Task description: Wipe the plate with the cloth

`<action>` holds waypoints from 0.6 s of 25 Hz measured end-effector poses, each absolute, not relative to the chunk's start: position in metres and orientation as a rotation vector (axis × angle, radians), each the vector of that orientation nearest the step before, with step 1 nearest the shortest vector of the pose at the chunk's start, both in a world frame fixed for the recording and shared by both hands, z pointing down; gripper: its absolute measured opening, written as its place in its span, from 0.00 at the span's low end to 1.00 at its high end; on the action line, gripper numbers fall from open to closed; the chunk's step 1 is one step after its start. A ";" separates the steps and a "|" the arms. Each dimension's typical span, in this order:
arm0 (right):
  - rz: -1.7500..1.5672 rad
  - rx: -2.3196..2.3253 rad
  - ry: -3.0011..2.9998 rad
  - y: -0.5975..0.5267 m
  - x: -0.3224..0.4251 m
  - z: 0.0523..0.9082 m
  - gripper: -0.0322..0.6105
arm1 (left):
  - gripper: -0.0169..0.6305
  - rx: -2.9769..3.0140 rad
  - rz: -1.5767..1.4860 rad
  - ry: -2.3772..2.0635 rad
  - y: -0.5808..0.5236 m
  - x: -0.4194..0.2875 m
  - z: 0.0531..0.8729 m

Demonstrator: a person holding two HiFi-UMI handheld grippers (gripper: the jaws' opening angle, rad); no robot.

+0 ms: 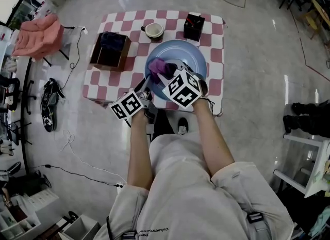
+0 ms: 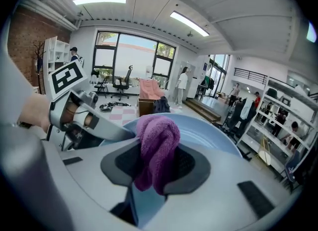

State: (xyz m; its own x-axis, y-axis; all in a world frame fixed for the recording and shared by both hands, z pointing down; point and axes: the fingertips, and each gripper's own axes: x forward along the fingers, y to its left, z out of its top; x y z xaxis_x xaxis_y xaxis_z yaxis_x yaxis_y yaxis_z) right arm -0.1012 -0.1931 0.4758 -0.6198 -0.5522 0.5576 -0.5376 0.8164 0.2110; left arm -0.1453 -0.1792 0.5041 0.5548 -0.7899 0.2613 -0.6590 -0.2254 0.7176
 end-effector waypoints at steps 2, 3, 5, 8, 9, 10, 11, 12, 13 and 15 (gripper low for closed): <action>-0.035 0.841 -2.389 -0.196 -0.104 0.471 0.26 | 0.10 1.978 -0.165 -1.179 -0.173 -0.149 0.505; -0.039 0.855 -2.395 -0.198 -0.106 0.469 0.26 | 0.10 1.983 -0.151 -1.188 -0.171 -0.153 0.506; -0.045 0.871 -2.406 -0.201 -0.111 0.466 0.26 | 0.10 1.985 -0.145 -1.204 -0.167 -0.161 0.506; -0.046 0.906 -2.422 -0.203 -0.117 0.464 0.26 | 0.10 1.978 -0.165 -1.211 -0.158 -0.174 0.506; -0.046 0.921 -2.424 -0.205 -0.117 0.463 0.26 | 0.10 1.975 -0.169 -1.215 -0.156 -0.178 0.506; -0.047 0.934 -2.423 -0.206 -0.118 0.463 0.26 | 0.10 1.971 -0.171 -1.219 -0.154 -0.182 0.507; -0.052 0.944 -2.420 -0.208 -0.118 0.463 0.26 | 0.10 1.967 -0.174 -1.223 -0.153 -0.186 0.508; -0.057 0.954 -2.414 -0.210 -0.118 0.463 0.26 | 0.10 1.963 -0.178 -1.226 -0.152 -0.189 0.509; -0.061 0.963 -2.407 -0.211 -0.117 0.464 0.26 | 0.10 1.959 -0.180 -1.228 -0.151 -0.191 0.510; -0.058 0.981 -2.398 -0.214 -0.114 0.464 0.26 | 0.10 1.953 -0.176 -1.233 -0.150 -0.194 0.511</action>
